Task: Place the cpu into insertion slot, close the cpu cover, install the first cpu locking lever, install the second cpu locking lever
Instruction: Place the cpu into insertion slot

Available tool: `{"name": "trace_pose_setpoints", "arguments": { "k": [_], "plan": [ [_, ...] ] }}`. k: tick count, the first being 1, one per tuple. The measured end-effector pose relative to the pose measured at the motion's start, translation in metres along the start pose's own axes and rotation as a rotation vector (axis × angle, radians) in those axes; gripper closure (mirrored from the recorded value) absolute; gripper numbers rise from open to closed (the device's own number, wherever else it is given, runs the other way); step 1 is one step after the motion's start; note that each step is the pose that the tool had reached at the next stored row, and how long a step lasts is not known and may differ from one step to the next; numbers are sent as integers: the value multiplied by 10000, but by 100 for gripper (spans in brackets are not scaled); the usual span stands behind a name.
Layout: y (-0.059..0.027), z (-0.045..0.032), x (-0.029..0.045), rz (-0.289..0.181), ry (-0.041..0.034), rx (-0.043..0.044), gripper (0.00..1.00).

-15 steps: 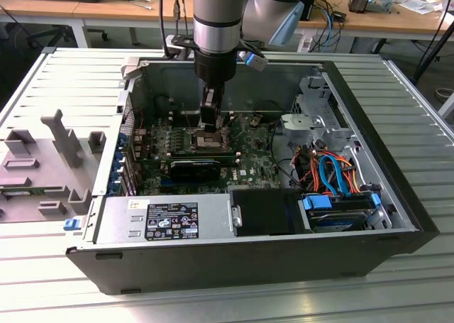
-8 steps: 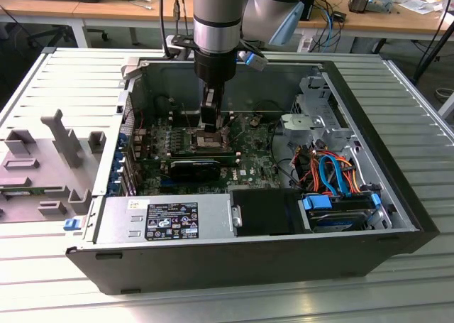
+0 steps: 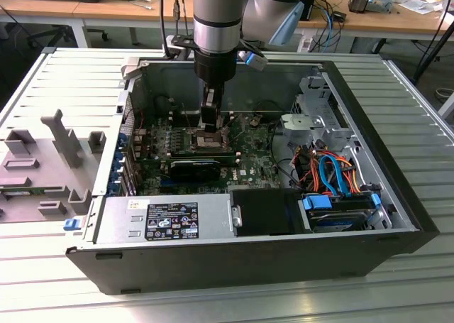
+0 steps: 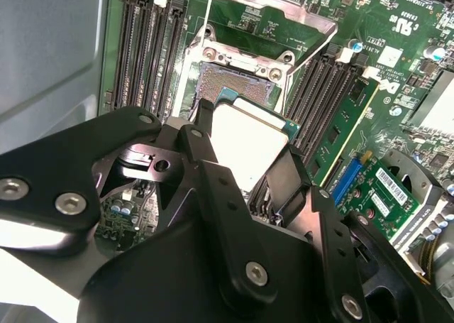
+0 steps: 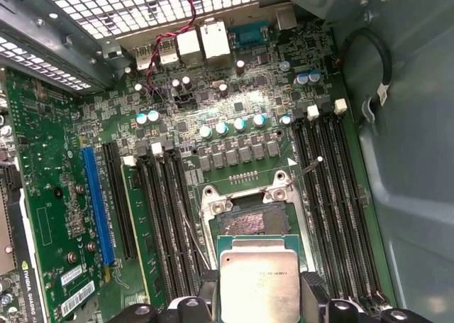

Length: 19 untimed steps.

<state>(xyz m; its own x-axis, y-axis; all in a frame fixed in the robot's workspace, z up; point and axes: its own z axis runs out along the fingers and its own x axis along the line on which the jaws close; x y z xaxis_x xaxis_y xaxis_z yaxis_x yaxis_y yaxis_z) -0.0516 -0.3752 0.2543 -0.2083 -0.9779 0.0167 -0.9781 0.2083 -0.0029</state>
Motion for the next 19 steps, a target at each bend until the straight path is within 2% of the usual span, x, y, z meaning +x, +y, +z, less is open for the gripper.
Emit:
{"name": "trace_pose_setpoints", "arguments": {
  "k": [19],
  "plan": [
    [0, 0, 0, -223, -1, 3, 46]
  ]
}}
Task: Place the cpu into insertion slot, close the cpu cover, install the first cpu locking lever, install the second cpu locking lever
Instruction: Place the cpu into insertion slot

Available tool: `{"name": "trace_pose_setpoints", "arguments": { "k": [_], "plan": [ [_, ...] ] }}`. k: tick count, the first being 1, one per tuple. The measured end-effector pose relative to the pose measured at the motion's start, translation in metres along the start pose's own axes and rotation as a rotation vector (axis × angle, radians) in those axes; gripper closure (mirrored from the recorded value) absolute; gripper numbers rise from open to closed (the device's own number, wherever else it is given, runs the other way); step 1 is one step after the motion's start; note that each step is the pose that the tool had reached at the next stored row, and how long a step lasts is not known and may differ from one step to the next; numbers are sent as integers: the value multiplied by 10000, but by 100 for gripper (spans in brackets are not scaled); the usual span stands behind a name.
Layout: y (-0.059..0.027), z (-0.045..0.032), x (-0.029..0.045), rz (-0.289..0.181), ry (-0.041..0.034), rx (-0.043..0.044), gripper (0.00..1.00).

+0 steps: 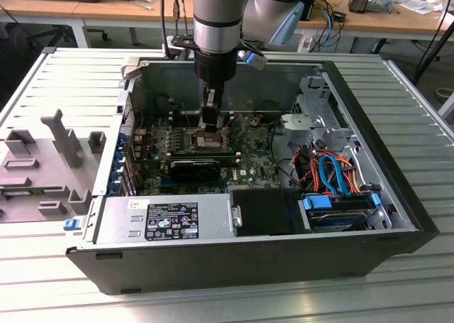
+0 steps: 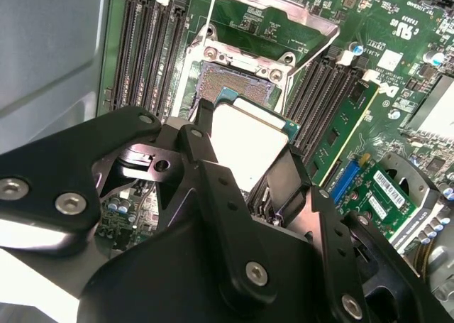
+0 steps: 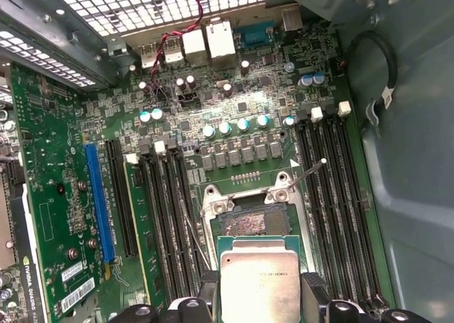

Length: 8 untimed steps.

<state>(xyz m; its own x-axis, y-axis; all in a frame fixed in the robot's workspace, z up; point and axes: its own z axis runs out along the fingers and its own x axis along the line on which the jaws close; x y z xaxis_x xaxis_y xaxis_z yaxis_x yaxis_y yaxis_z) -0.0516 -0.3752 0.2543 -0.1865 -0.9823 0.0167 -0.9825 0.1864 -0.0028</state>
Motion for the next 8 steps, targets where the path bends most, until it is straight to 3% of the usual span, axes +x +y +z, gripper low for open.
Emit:
{"name": "trace_pose_setpoints", "arguments": {
  "k": [8],
  "plan": [
    [0, 0, 0, -96, 0, 2, 46]
  ]
}}
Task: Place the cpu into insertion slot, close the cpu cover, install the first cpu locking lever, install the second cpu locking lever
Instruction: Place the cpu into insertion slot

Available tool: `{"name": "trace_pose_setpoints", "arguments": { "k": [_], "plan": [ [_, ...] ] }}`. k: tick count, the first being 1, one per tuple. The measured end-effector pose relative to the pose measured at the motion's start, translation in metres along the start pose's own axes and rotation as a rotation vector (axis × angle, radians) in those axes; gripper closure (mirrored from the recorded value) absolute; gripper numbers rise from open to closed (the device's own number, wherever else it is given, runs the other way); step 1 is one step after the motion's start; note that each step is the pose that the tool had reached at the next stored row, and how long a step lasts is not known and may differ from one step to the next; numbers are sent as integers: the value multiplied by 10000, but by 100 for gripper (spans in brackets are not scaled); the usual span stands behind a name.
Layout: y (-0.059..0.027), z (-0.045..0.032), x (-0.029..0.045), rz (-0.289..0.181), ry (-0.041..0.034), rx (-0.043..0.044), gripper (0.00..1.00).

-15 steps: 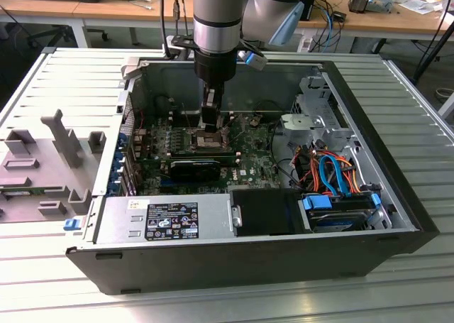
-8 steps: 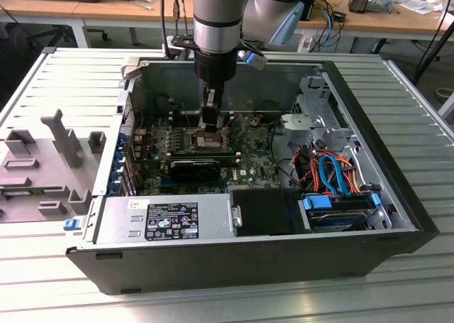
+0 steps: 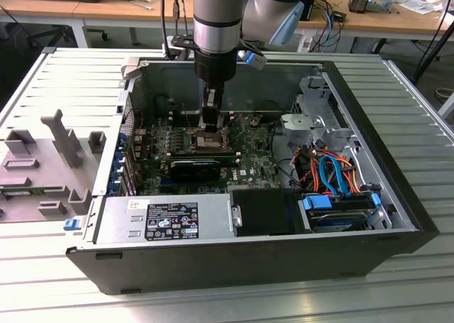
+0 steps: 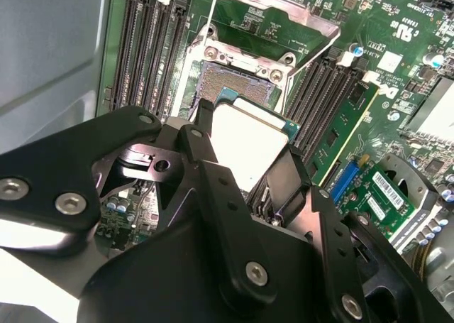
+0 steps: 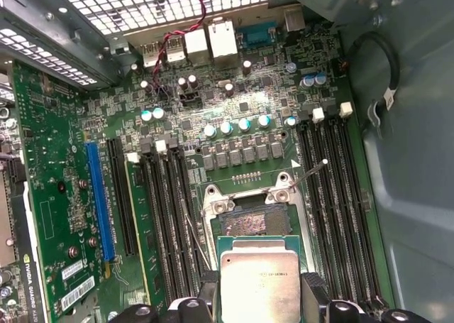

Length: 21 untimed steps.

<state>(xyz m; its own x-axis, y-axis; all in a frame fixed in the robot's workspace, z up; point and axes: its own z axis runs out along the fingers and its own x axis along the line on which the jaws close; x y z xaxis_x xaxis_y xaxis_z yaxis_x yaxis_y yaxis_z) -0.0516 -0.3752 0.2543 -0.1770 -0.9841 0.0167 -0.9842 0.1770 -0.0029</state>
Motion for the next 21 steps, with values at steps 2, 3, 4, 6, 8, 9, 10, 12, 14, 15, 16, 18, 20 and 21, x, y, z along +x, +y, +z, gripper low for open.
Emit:
{"name": "trace_pose_setpoints", "arguments": {
  "k": [2, 3, 4, 6, 8, 9, 10, 12, 14, 15, 16, 18, 20, 21],
  "plan": [
    [0, 0, 0, -26, 0, 0, 46],
    [0, 0, 0, -35, -1, 1, 46],
    [0, 0, 0, -46, -1, 0, 46],
    [0, 0, 0, -87, -1, 1, 46],
    [0, 0, 0, -123, 0, 2, 46],
    [0, 0, 0, -132, -1, 2, 46],
    [0, 0, 0, -142, -1, 2, 46],
    [0, 0, 0, -162, -1, 3, 46],
    [0, 0, 0, -189, -1, 3, 46],
    [0, 0, 0, -203, -1, 3, 46],
    [0, 0, 0, -219, -1, 4, 46],
    [0, 0, 0, -238, -1, 4, 46],
    [0, 0, 0, -260, -1, 4, 46],
    [0, 0, 0, -272, -1, 4, 46]
  ]
}}
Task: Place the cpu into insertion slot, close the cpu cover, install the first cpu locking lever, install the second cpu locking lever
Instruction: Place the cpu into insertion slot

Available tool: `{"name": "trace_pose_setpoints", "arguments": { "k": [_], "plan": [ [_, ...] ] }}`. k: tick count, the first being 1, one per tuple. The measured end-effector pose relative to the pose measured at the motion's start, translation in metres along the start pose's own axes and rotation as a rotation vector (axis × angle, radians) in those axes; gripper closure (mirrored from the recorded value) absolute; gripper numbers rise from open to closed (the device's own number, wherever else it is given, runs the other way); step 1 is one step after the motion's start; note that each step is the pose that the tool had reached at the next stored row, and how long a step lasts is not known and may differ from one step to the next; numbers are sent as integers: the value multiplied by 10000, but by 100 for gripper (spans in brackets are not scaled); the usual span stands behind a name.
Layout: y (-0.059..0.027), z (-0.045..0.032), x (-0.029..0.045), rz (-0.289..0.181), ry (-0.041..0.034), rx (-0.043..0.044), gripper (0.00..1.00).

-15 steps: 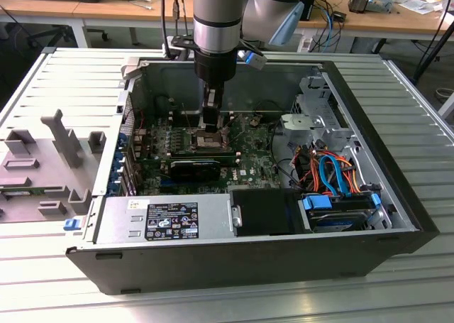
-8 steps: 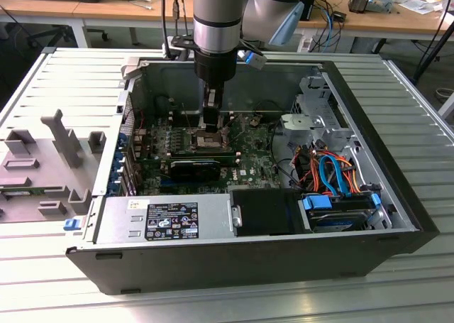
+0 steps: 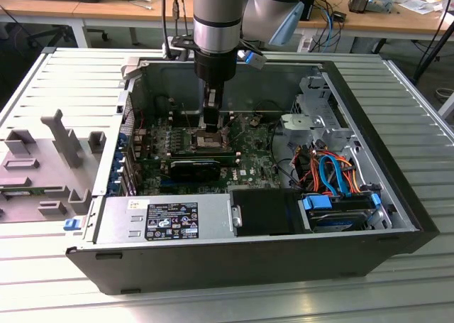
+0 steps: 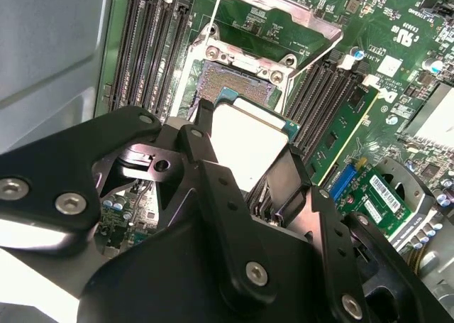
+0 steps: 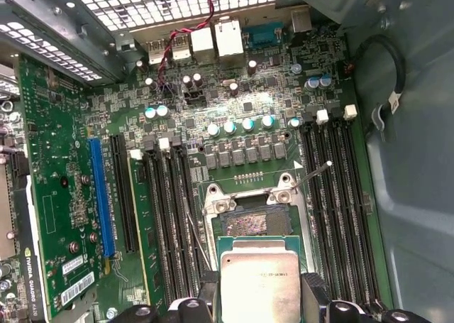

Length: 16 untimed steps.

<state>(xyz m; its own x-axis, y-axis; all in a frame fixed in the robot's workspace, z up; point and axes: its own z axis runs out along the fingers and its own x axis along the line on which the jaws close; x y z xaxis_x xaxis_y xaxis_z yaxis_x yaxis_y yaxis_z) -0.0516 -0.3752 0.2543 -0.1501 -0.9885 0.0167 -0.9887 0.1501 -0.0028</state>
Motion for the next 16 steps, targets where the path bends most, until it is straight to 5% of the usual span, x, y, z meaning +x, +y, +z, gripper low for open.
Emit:
{"name": "trace_pose_setpoints", "arguments": {
  "k": [16],
  "plan": [
    [0, 0, 0, -232, -1, 4, 46]
  ]
}}
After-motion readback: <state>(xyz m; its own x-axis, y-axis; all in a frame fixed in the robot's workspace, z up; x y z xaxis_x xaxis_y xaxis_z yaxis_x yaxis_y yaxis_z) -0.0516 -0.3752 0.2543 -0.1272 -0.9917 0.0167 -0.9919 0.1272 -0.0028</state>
